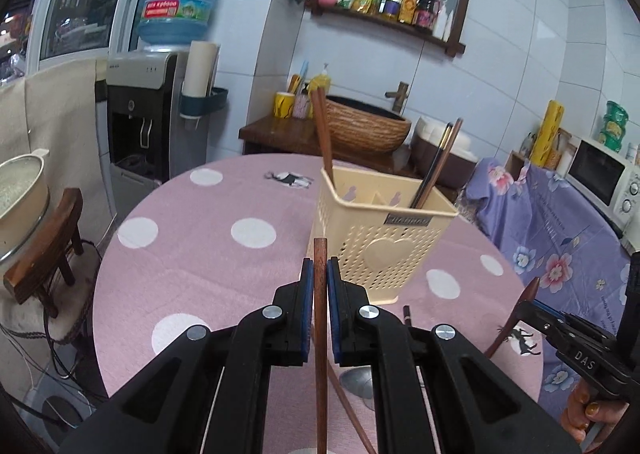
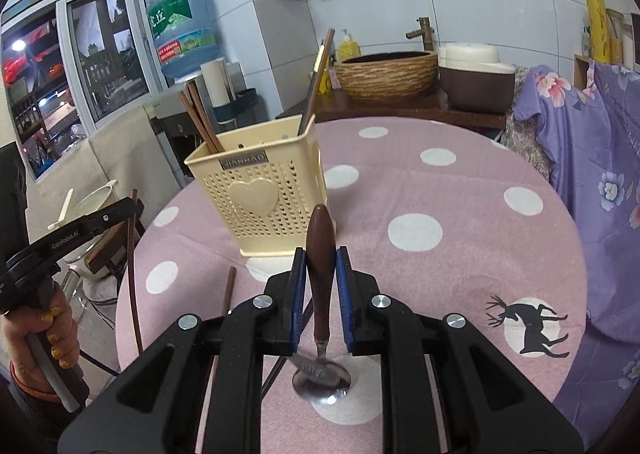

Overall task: Organize utensils
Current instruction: 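Lift and carry the chopstick and wooden-handled spoon over the beige holder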

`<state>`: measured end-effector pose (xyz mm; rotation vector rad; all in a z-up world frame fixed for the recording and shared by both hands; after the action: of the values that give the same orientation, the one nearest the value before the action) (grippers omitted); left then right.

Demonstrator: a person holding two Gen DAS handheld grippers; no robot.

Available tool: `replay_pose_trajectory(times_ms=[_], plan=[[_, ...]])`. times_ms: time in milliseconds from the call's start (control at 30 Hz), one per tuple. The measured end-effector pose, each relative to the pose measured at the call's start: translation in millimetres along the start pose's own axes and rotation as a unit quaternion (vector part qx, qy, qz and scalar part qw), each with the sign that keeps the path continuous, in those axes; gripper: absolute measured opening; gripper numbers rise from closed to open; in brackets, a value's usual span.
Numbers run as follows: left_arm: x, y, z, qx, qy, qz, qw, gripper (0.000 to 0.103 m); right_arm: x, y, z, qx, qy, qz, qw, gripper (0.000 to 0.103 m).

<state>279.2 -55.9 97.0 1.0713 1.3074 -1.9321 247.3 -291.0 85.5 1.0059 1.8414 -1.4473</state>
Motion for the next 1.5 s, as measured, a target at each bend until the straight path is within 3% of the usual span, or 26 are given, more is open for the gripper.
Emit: replay_pose_trajectory(times_ms=[633,900,1033,1500], plan=[[-20.1,-49.4,9.5,0.038,0.004,0.055,0.9978,0.008,-10.2,-50.8,-22.0,-0.021,-0.028,0.036,0.999,0.016],[-23.0,-56.6,10.0,0.042,0.002,0.064,0.997,0.008,-18.3,-75.9,-29.6,-0.001,-0.046,0.06,0.997,0.016],[-26.4,-61.5,11.0,0.041,0.006,0.072,0.9965,0.008,-22.4,-81.4,-31.7,0.016,-0.059,0.073,0.995,0.016],[-39.7,-68.1,15.5,0.038,0.021,0.087,0.9952,0.008,-27.0,-74.5,-37.8,-0.001,-0.061,0.063,0.996,0.016]])
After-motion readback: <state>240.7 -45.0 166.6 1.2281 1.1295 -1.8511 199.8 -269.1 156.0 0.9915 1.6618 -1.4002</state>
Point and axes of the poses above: each gripper's, at about its wrist camera, not at the fingertips, and y roughly the way its jaws point, z to its right, x to its underside, the point moved 3 cm from there along y, roughly the way its jaws point, and after that the axes turned 1 degree about z, right-handed, at the moved point
